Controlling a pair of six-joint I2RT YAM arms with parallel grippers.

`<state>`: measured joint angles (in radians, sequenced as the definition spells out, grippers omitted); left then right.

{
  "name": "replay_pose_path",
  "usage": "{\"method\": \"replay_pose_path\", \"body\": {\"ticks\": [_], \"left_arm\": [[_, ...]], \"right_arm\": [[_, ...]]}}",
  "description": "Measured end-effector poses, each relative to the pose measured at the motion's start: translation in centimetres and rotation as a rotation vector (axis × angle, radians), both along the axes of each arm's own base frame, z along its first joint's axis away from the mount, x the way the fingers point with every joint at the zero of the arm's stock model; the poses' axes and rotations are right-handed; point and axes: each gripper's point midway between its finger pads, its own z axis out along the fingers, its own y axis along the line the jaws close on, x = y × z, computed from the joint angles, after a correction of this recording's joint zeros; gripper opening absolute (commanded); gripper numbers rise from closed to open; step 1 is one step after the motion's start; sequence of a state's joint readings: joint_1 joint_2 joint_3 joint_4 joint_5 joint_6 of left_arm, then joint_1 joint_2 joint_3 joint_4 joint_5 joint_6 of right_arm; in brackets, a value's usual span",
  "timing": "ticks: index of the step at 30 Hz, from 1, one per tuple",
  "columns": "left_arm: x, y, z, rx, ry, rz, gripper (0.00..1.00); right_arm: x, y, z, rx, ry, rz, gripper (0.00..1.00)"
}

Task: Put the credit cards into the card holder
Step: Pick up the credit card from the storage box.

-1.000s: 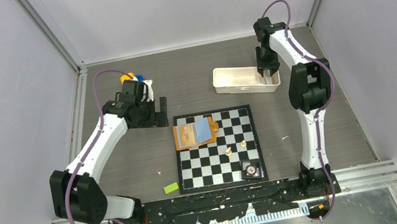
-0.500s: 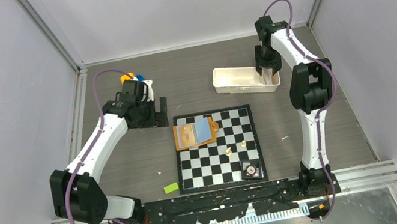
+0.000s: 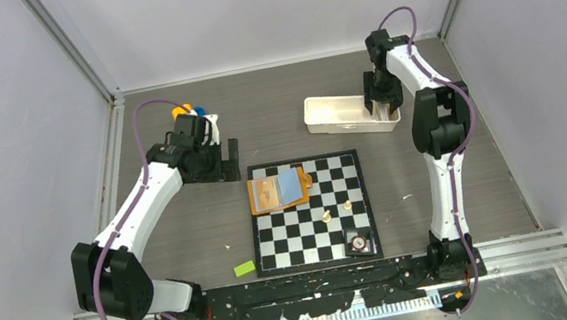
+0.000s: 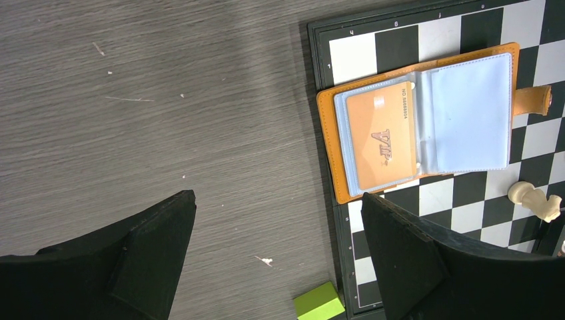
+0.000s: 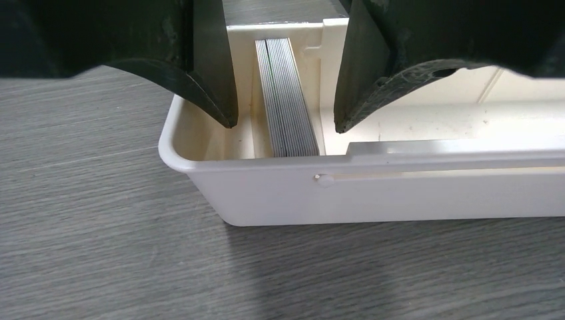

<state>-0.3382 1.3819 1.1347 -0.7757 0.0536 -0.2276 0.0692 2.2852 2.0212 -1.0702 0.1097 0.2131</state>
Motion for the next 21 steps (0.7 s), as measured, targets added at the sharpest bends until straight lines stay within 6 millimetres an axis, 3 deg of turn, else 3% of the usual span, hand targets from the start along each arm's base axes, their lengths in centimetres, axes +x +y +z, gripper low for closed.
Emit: {"method": "replay_pose_path", "body": {"ticks": [12, 21], "left_arm": [[0.0, 0.0, 0.0, 0.000, 0.000, 0.000, 0.97], [0.0, 0.0, 0.0, 0.000, 0.000, 0.000, 0.97]], "right_arm": [[0.1, 0.9, -0.1, 0.055, -0.002, 0.009, 0.54], [0.3, 1.0, 1.3, 0.064, -0.033, 0.010, 0.50]]}}
